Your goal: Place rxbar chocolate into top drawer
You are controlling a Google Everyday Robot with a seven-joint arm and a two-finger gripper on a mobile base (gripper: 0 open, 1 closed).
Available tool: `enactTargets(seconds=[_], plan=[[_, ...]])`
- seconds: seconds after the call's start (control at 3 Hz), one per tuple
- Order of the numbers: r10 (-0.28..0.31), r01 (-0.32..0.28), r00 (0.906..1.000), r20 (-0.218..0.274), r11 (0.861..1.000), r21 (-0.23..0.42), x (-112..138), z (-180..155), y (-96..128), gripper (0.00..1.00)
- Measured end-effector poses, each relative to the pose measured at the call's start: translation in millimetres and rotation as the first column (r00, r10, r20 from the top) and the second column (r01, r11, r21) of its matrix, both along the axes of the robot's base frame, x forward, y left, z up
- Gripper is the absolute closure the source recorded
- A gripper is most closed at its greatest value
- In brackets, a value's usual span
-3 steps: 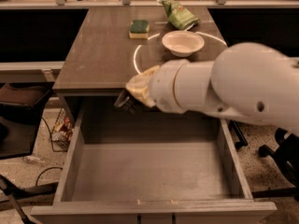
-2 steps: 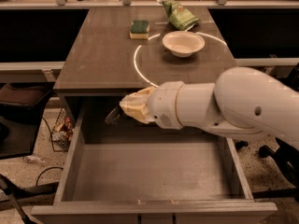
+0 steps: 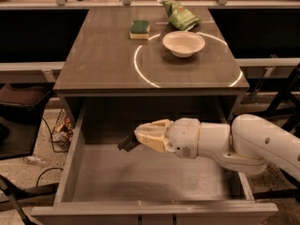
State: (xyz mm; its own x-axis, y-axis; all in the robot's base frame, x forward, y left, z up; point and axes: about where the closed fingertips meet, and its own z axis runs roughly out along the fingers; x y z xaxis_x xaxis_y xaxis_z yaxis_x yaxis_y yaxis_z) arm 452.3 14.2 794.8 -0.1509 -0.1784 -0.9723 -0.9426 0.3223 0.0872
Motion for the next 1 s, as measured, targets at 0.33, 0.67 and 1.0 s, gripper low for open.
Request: enactTargets(seconds=[0.33, 0.67, 1.0], plan=[[0.03, -0.027, 0.9971, -0.071, 0.999, 0.039, -7.8, -48.8, 1.0, 1.0], [0.03, -0.028, 0.9971, -0.071, 0.999, 0.039, -7.8, -48.8, 1.0, 1.0], [0.009, -0.014, 0.9916, -0.129, 0.999, -0.031, 0.0, -58.5, -3.3, 1.0]])
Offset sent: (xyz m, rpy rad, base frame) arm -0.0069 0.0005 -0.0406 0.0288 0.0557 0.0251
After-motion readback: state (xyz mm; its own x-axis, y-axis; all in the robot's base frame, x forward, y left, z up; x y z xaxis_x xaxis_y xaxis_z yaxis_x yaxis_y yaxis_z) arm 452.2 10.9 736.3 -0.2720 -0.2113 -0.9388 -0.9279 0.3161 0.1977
